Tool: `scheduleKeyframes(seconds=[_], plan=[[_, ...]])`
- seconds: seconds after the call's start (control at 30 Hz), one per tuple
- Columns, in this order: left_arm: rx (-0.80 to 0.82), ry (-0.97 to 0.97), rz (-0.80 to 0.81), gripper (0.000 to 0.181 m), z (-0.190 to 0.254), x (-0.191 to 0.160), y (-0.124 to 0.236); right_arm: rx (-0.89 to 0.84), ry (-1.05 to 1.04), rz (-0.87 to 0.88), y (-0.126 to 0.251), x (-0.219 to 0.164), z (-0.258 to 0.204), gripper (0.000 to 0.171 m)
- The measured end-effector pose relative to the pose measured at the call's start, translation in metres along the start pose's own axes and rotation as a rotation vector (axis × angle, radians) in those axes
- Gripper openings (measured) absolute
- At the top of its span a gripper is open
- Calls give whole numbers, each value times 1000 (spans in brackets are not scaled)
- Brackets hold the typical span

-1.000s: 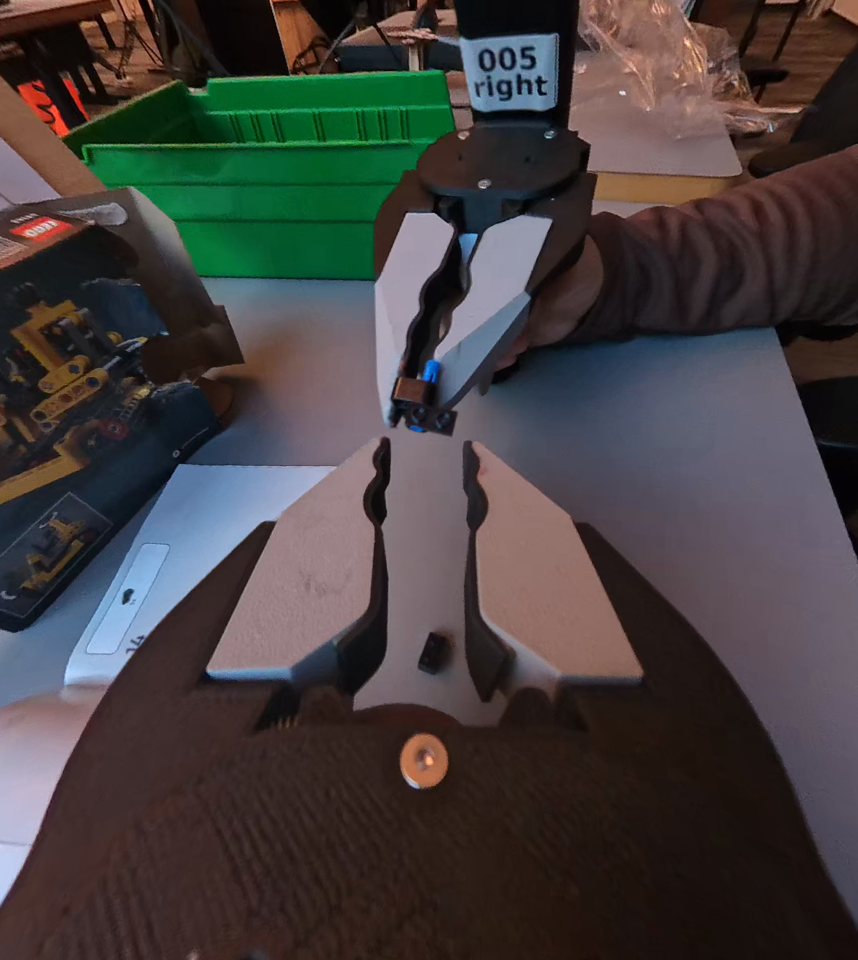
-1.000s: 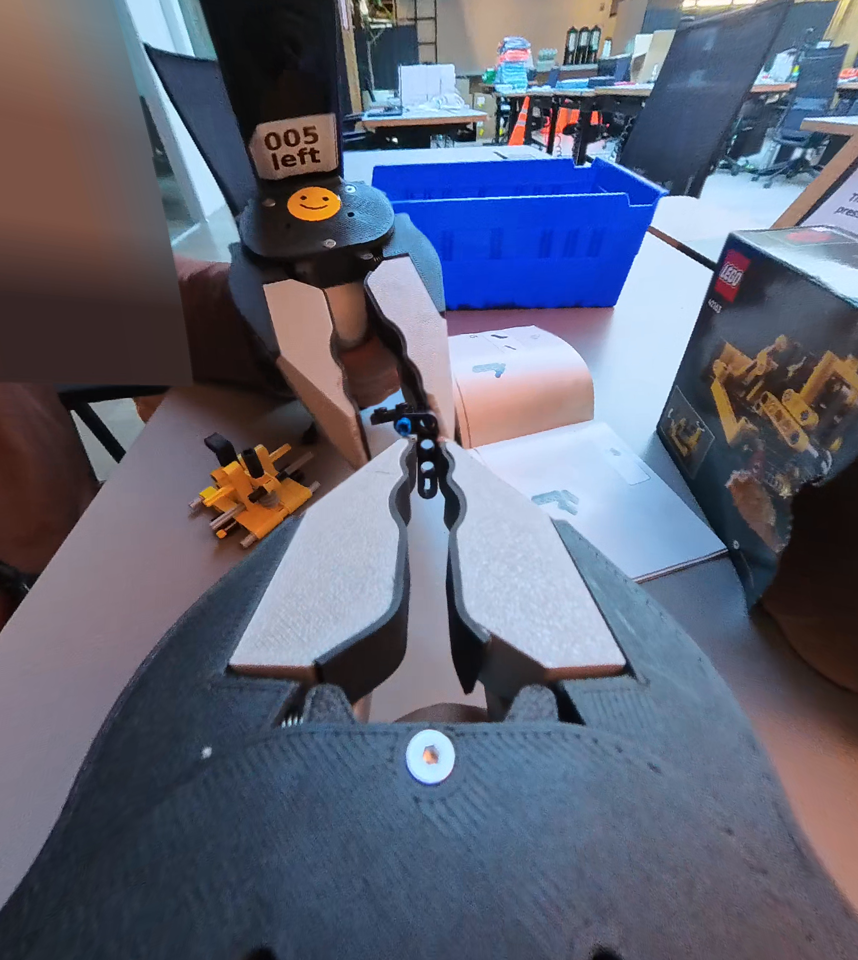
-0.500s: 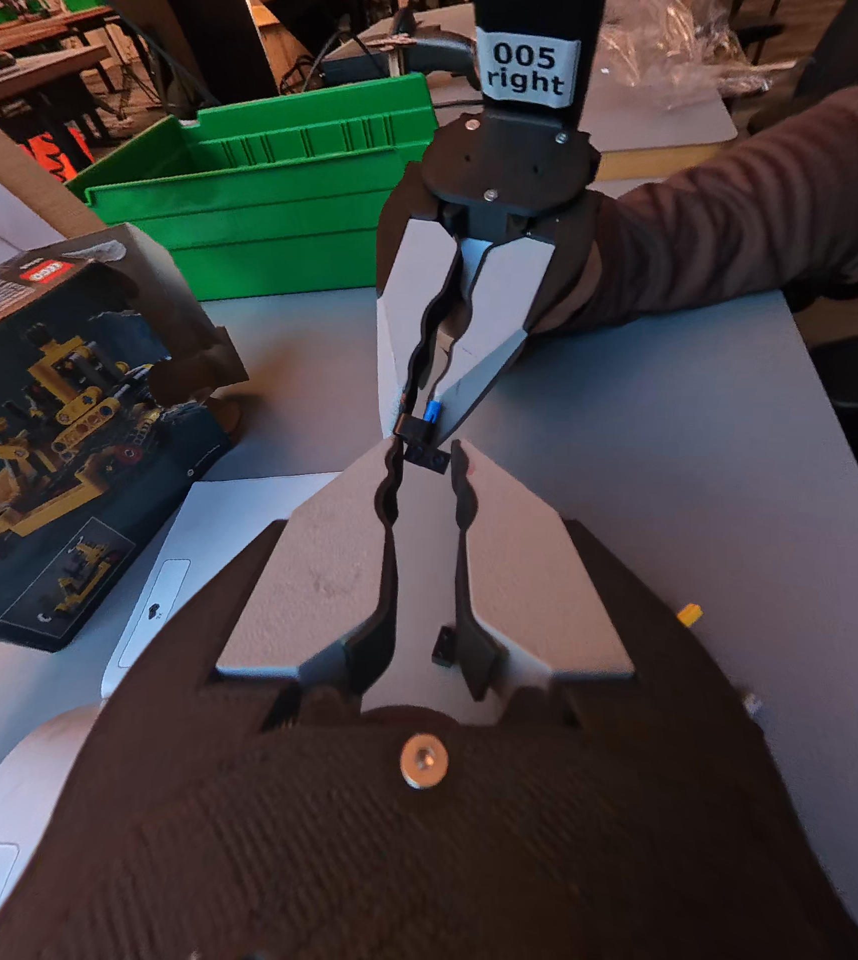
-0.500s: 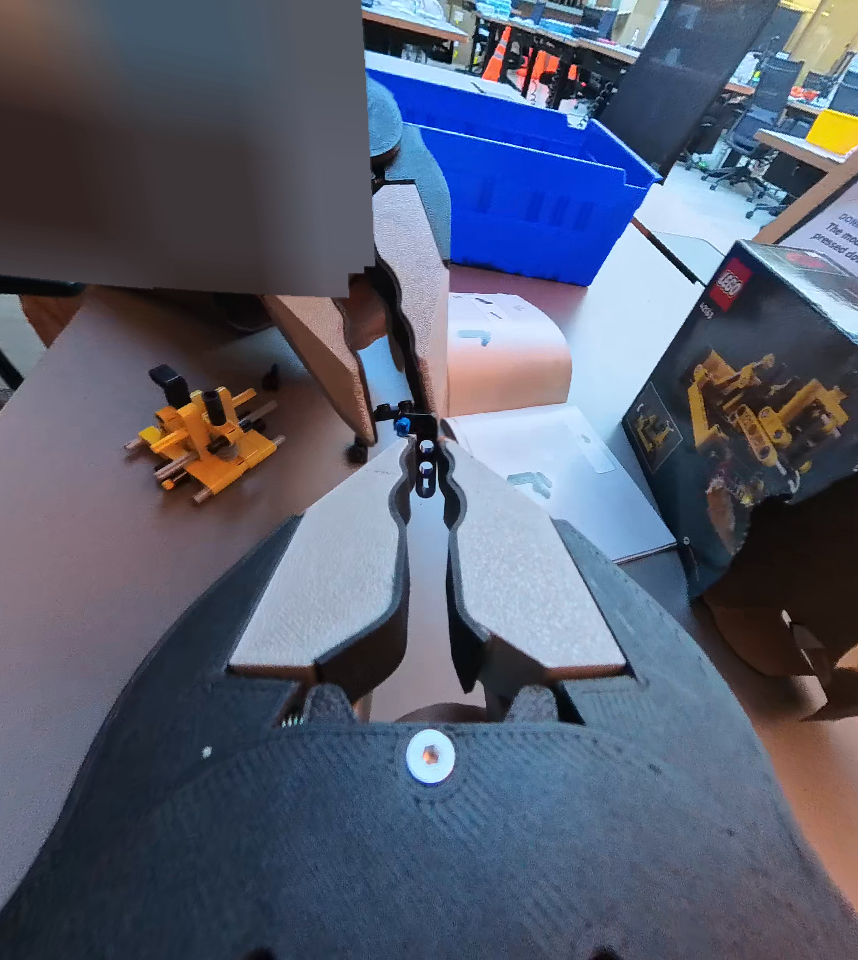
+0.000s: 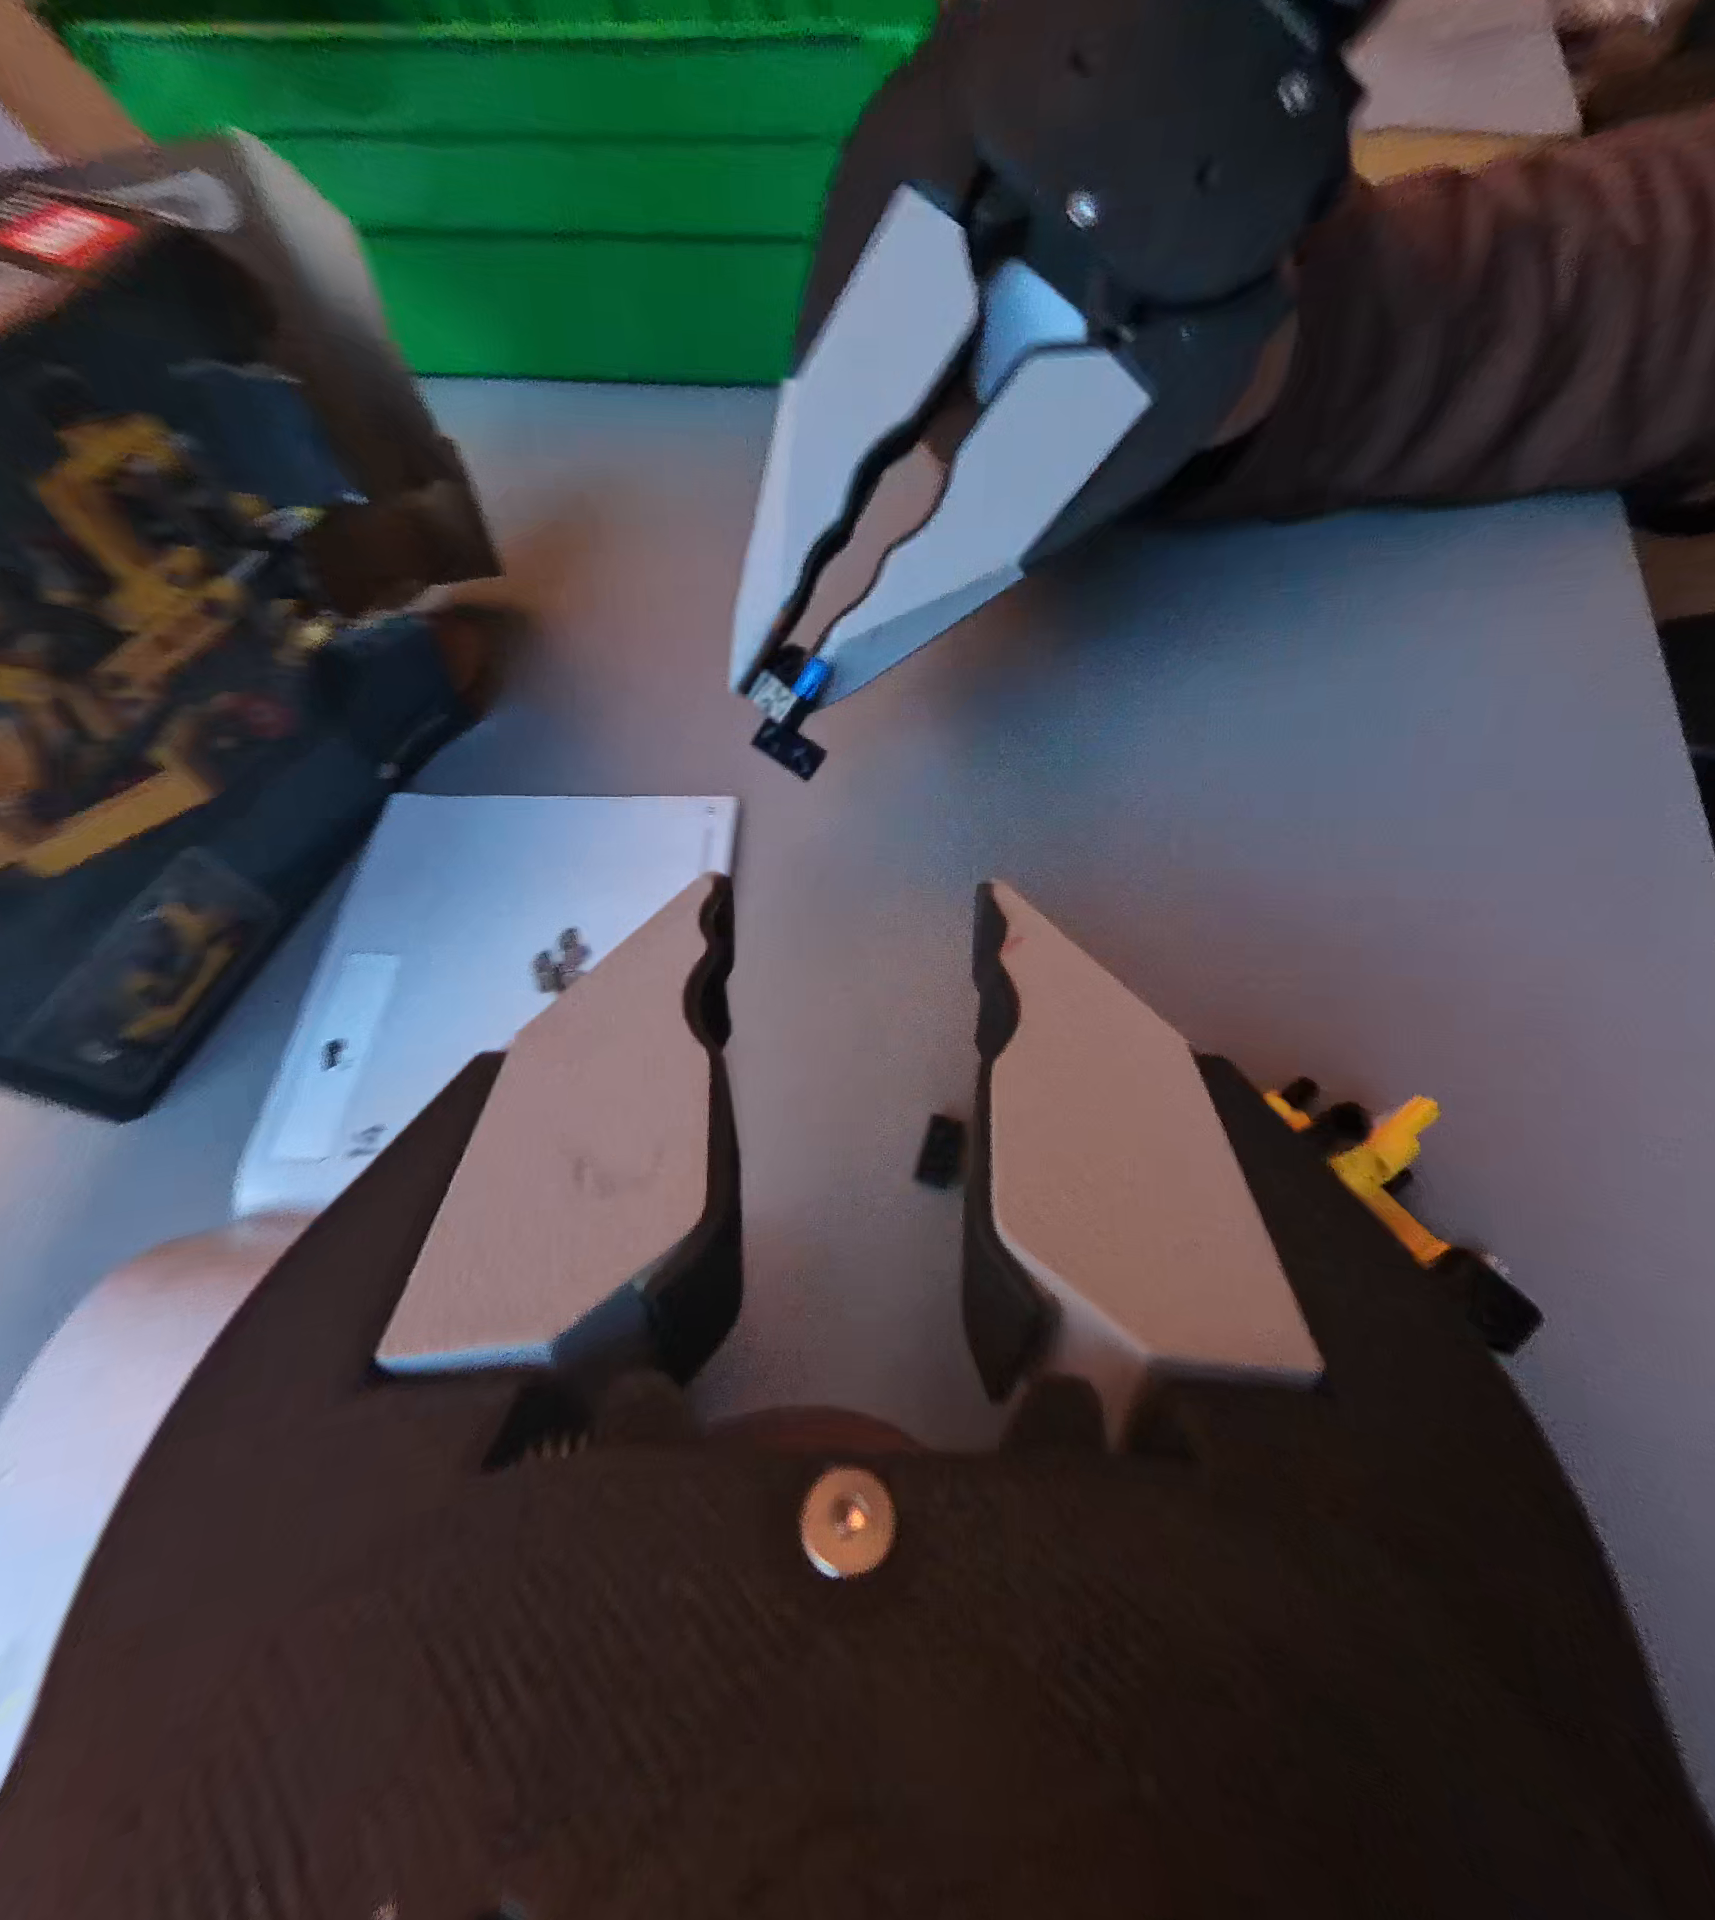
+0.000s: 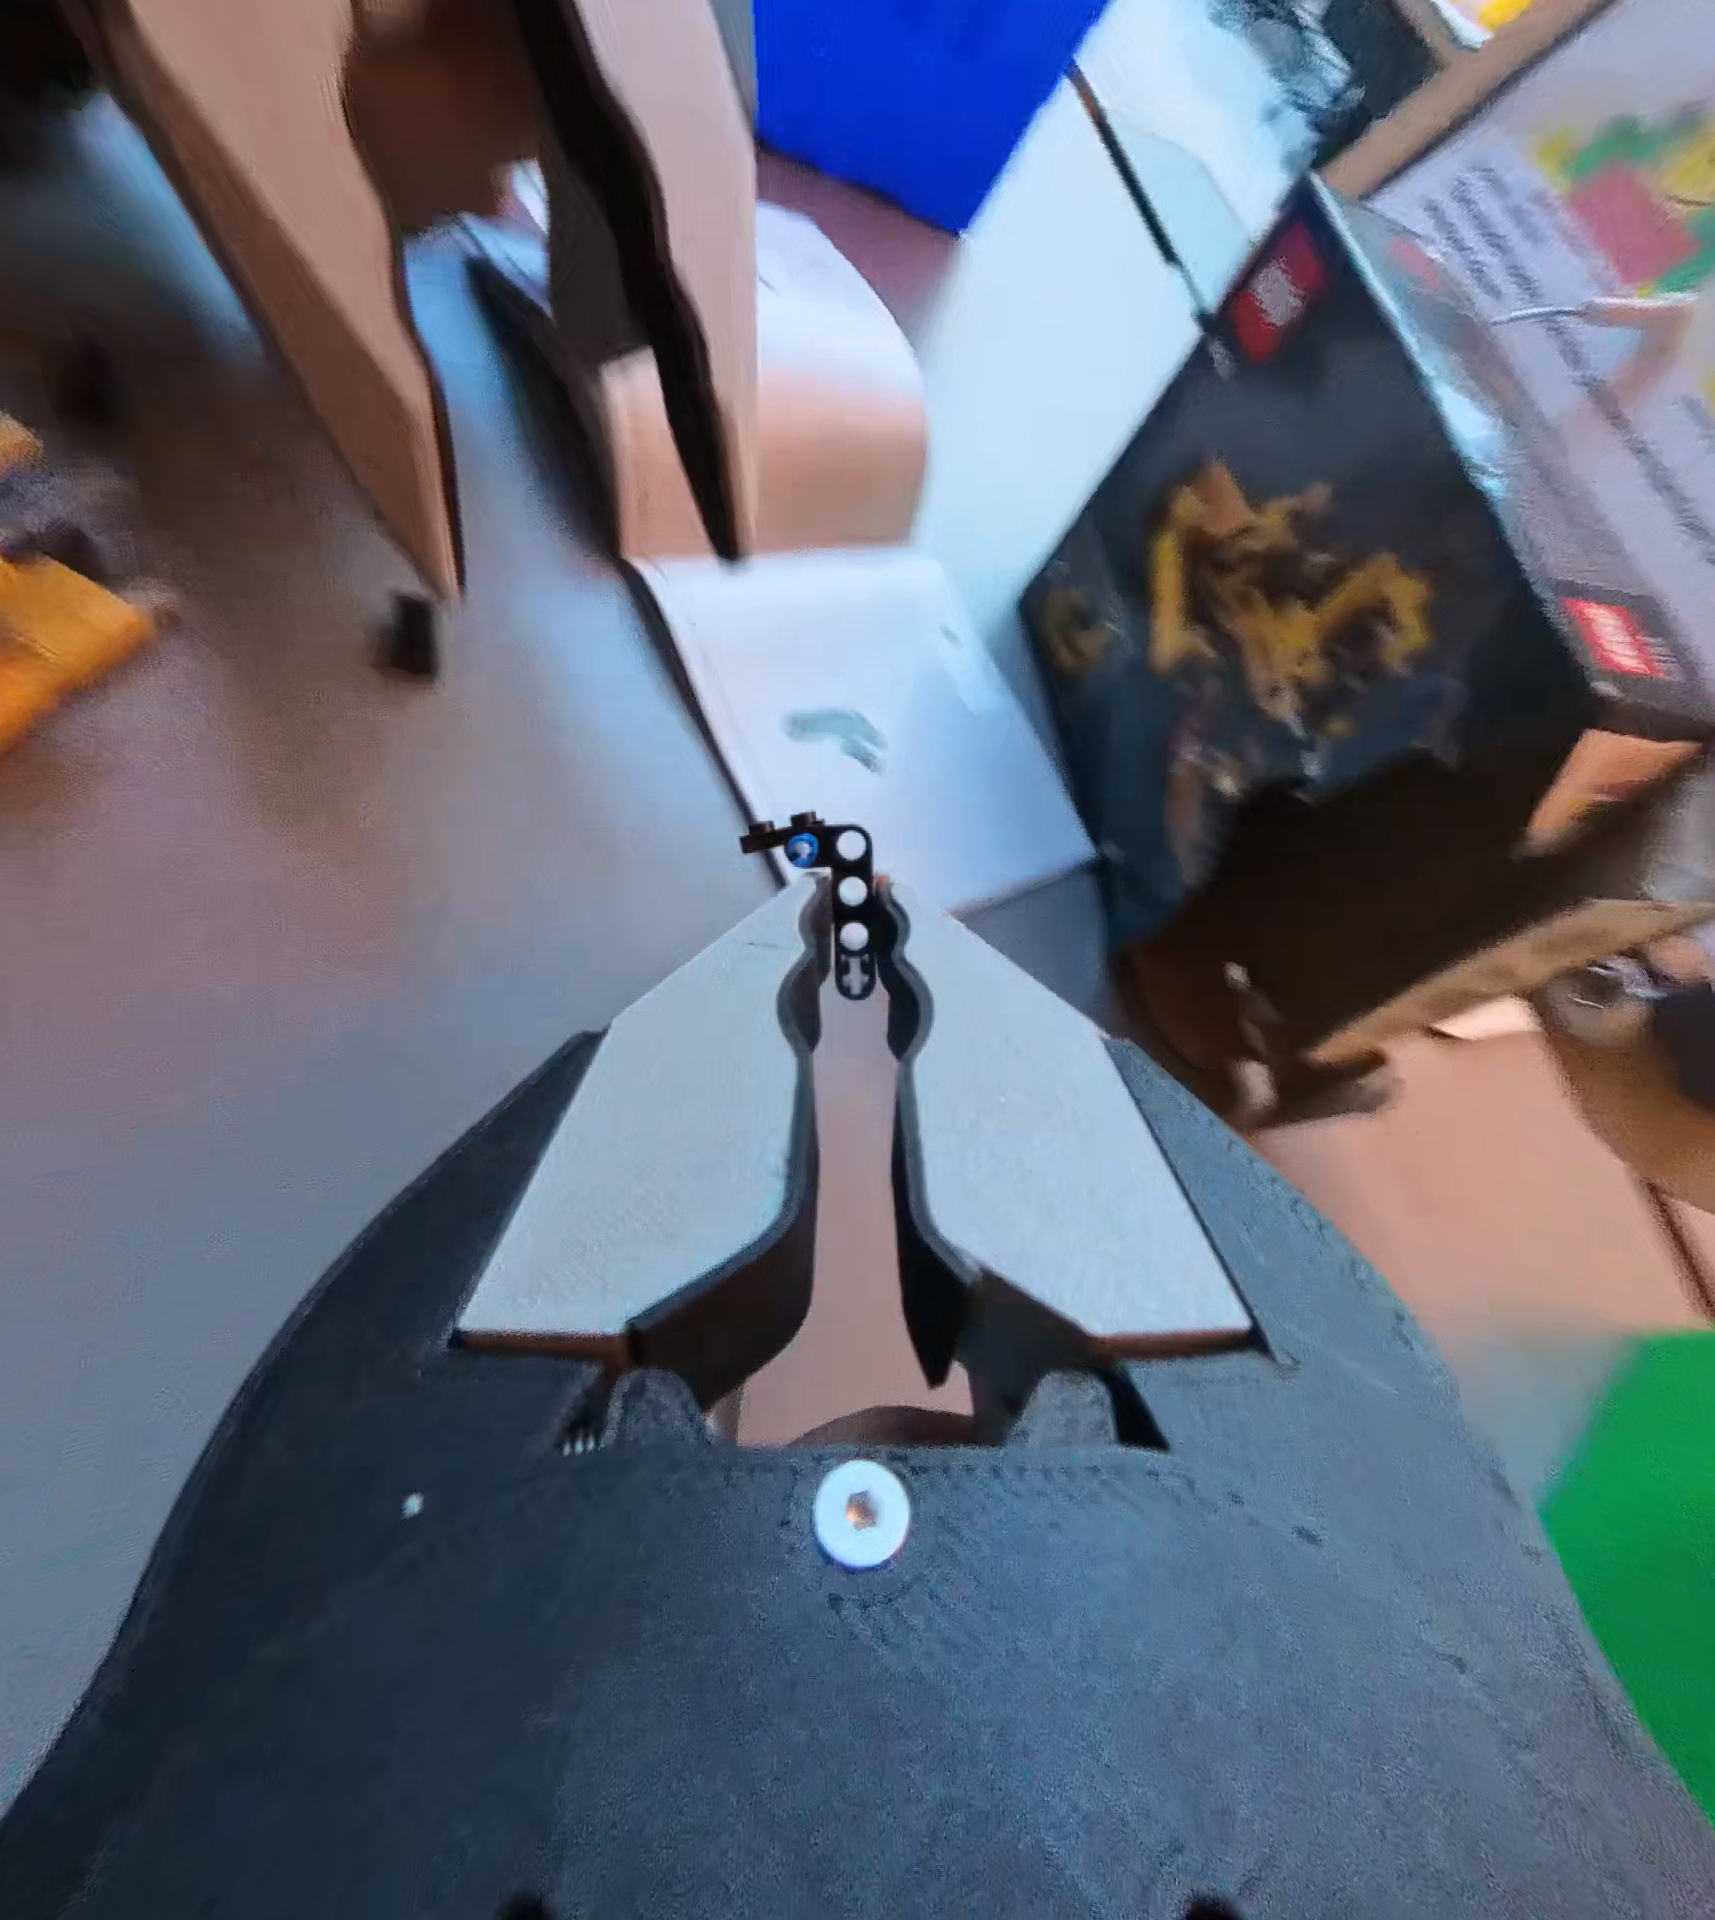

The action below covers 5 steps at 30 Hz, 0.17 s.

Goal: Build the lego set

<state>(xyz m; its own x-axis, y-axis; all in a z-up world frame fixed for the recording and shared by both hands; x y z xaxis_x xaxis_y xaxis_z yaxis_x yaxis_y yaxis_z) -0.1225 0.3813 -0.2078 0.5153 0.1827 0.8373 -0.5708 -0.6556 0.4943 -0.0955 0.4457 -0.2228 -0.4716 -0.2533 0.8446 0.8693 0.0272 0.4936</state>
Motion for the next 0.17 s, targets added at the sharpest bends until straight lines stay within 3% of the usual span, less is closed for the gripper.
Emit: scheduleKeyframes(seconds=[0.1, 0.17], plan=[[54, 56, 15, 39, -17, 0, 16, -160, 124, -50, 0, -7, 16, 5], [-72, 77, -26, 29, -1, -9, 20, -164, 141, -43, -4, -6, 10, 4]])
Point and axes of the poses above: each gripper's, where its closed fingertips meet, y back along the fingers, x out of its top, z = x × y across the jaws, the point moved 1 cm from there along y, back along the fingers, and after that the axes turned 14 degrees about -y, right-handed, at the moved point
